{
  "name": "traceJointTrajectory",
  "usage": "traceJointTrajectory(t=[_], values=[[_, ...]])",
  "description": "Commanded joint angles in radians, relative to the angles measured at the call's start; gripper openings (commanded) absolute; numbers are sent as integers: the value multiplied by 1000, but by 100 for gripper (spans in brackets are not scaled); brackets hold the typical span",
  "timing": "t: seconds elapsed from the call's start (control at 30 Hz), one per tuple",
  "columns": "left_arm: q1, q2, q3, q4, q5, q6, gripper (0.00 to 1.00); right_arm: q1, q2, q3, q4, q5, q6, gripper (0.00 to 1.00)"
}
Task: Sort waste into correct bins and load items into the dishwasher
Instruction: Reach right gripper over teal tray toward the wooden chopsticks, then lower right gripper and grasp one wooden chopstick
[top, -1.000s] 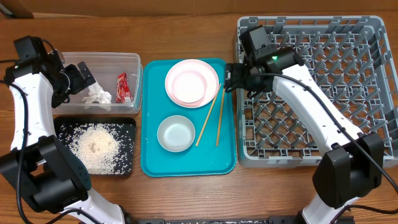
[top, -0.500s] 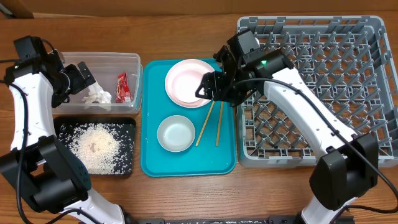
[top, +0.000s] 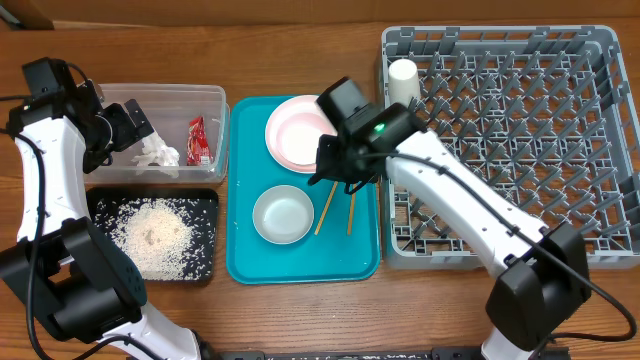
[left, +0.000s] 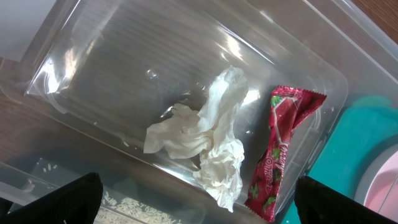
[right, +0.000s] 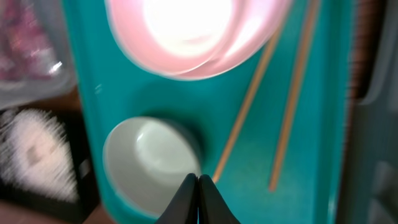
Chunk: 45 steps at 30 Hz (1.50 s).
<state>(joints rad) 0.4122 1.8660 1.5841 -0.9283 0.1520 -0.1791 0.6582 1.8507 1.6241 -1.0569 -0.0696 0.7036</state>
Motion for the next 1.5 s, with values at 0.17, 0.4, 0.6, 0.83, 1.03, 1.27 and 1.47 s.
traceJointTrajectory(t=[0.17,0.4,0.6,0.83,1.03,1.27,1.47], values=[[-8,-34,16,-2,-6,19,100,45,-3,-23,8,279,129,4],[-8,-34,16,-2,-6,19,100,45,-2,-132,72,282,134,9],[-8,-34,16,-2,-6,19,100,45,-2,-214,164,343,134,18],[-8,-34,16,-2,-6,19,100,45,-2,-259,216,374,133,28],[-8,-34,16,-2,-6,19,100,45,5,-280,240,384,125,31],[-8,-34,16,-2,-6,19,100,48,42,-280,253,392,74,36],[-8,-34,16,-2,-6,19,100,48,75,-280,252,394,74,35]])
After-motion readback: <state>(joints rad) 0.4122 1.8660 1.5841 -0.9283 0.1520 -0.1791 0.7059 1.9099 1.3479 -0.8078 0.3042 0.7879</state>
